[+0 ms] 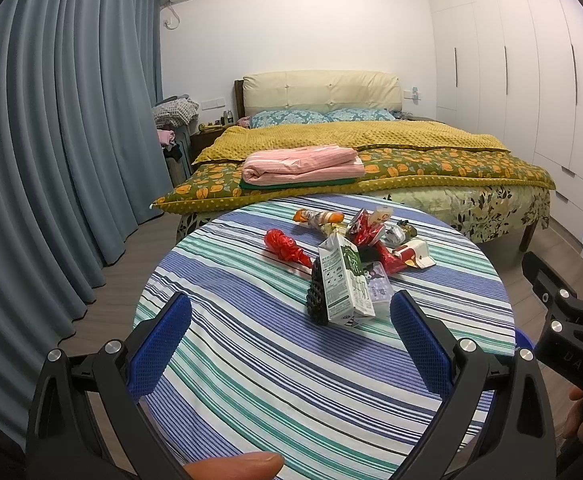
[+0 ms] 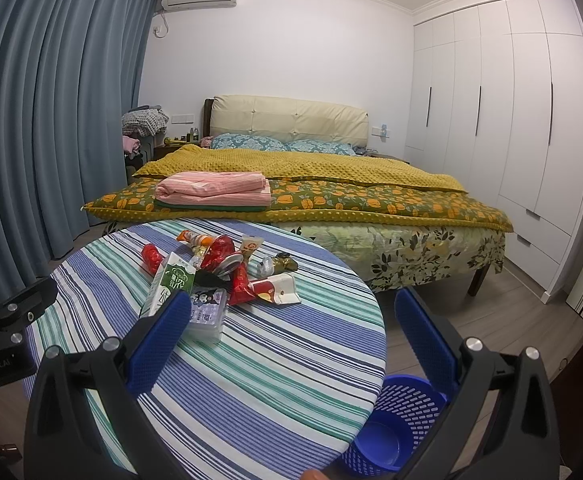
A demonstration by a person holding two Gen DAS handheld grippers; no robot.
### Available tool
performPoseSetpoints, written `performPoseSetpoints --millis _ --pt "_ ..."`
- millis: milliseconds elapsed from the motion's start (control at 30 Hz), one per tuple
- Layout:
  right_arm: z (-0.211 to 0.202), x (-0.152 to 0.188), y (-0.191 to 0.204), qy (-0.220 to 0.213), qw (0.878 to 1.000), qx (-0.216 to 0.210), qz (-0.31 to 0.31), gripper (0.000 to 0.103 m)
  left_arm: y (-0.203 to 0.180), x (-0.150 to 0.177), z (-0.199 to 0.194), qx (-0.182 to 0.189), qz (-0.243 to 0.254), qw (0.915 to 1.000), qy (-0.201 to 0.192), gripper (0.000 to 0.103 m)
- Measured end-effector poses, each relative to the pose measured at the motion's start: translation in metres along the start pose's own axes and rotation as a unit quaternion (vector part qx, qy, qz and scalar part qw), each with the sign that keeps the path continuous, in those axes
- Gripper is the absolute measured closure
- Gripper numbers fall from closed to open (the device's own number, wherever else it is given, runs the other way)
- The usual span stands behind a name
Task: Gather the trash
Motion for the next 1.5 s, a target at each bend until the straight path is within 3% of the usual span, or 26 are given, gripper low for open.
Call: performPoseSetpoints --millis 767,1100,1200,1367,1500 --pt "0.0 0.0 0.0 0.0 1.0 0.0 0.0 0.005 0.004 0.002 0.004 -0.003 -0.001 1.0 0.002 0.004" --pt "0.001 0.002 -0.003 0.001 1.0 0.001 0.001 0.005 0.01 -0.004 0.012 0.013 0.003 0.9999 -0.001 0.004" --pt "0.003 0.006 -0.006 0.004 1.0 0.002 0.003 0.005 0.009 0.002 0.02 0.006 0.017 0.9997 0.018 0.004" --pt "0.01 0.014 -0.012 0.013 1.0 0.004 0.006 0.005 0.021 0.019 0.041 -0.01 -0.002 0.999 0.043 0.004" --pt "0.021 0.019 -0.011 0.025 1.0 0.002 0.009 0.005 0.023 0.027 0.066 0.04 -0.018 0.9956 0.083 0.004"
Point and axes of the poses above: each gripper's, at about its wrist camera, not at the fingertips, and z roughly the way its jaws point, y to its left, x to its underside, the point moved 6 cm from there along z, roughly the way its jaws point, and after that the axes turned 7 degrees about -z, right-handed, at the moved point
